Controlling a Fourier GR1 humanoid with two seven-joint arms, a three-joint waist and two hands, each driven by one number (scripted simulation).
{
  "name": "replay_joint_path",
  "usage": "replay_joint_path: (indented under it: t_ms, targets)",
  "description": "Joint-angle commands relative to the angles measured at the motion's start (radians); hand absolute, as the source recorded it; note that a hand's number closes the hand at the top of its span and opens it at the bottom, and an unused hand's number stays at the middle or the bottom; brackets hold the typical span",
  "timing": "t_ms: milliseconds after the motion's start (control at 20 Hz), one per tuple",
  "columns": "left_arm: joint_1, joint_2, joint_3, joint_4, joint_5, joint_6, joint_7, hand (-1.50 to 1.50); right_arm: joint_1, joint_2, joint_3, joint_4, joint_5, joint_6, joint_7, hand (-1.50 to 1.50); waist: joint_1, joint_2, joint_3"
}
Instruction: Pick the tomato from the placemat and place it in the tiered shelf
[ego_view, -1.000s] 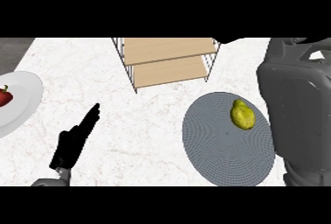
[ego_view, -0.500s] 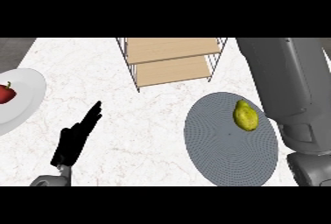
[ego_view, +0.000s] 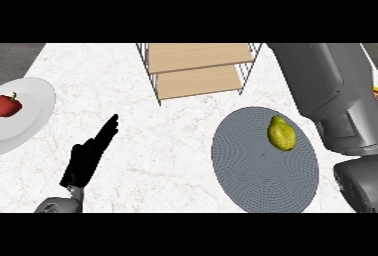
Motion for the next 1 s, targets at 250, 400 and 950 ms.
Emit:
replay_joint_path:
  t_ms: [250, 400, 950]
  targets:
    - [-0.021, -0.004, -0.01, 0.001, -0.004, -0.009, 0.0, 0.0, 0.057, 0.145, -0.331, 0.035, -0.336, -0.129, -0.019, -1.5, 0.04, 0.037, 0.005]
    - [-0.02, -0.009, -0.01, 0.007, -0.006, -0.008, -0.014, 0.0, 0.056, 0.157, -0.414, 0.003, -0.419, -0.187, -0.083, -1.5, 0.04, 0.035, 0.004]
    - [-0.033, -0.022, -0.007, -0.007, -0.011, 0.009, 0.039, 0.0, 0.043, 0.106, -0.549, 0.016, -0.495, -0.57, -0.396, -1.5, 0.013, 0.022, 0.0]
